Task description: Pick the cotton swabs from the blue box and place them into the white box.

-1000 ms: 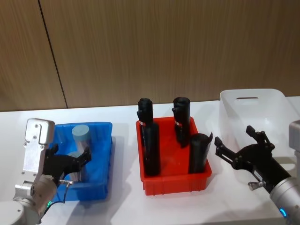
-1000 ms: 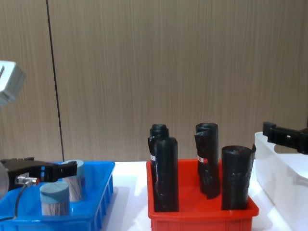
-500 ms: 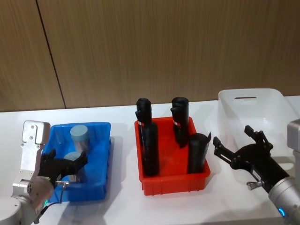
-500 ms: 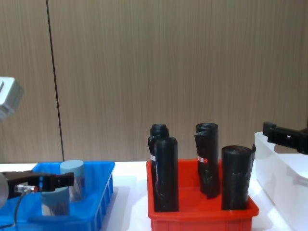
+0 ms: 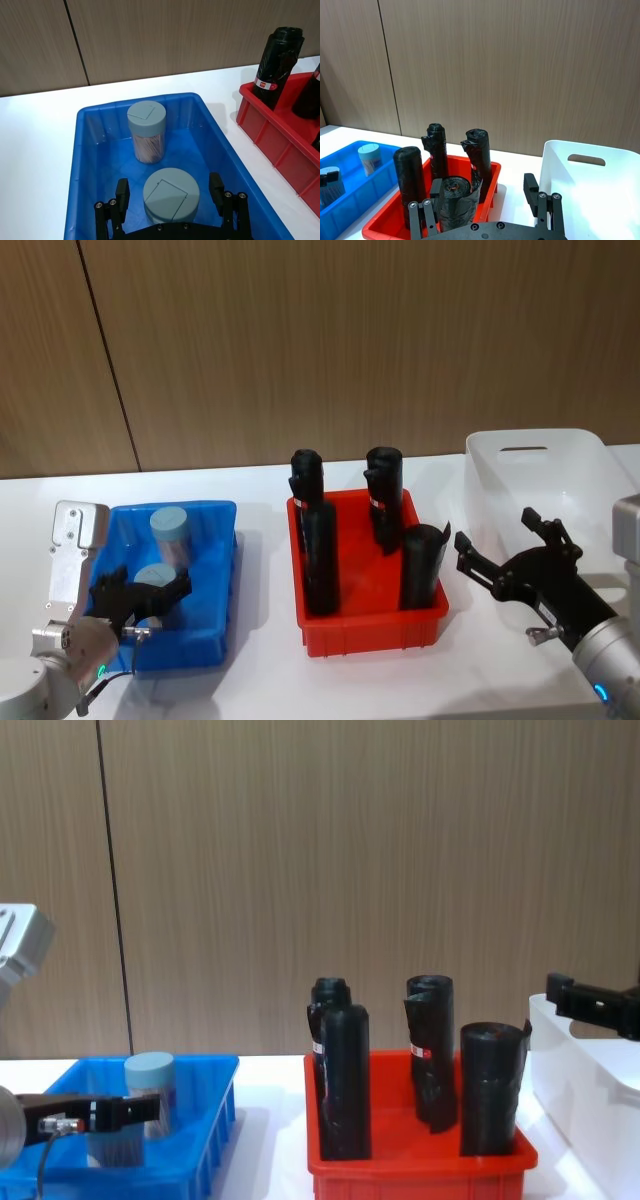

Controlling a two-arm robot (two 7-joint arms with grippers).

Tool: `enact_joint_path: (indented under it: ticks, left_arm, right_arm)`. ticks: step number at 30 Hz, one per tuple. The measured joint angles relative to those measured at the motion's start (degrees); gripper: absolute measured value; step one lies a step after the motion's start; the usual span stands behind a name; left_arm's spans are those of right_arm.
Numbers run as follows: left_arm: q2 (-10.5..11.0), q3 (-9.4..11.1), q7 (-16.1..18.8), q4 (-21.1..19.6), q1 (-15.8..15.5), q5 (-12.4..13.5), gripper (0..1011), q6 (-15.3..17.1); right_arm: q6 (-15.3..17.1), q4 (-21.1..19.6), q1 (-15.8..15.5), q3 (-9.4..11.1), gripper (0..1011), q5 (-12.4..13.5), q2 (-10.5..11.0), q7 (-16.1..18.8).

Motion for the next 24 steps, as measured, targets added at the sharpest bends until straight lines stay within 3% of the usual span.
enact_joint_path:
  ticks: [10,21,24]
  left_arm:
    - [-0.55,-0.08,-0.51,1.7,-0.66,-0.16,969,0.23]
    - [-0.75,-0.22,-0.63,2.24,-0.7,-0.32,671,0.34]
    - [-0.75,-0.23,-0.67,2.16,-0.64,0.01,669,0.23]
  right_arm:
    - [0.0,0.0,0.0,0.0,1002,0.0,0.0,0.0]
    - [0.0,0.0,0.0,0.0,1002,0.0,0.0,0.0]
    - [0.0,0.0,0.0,0.0,1002,0.0,0.0,0.0]
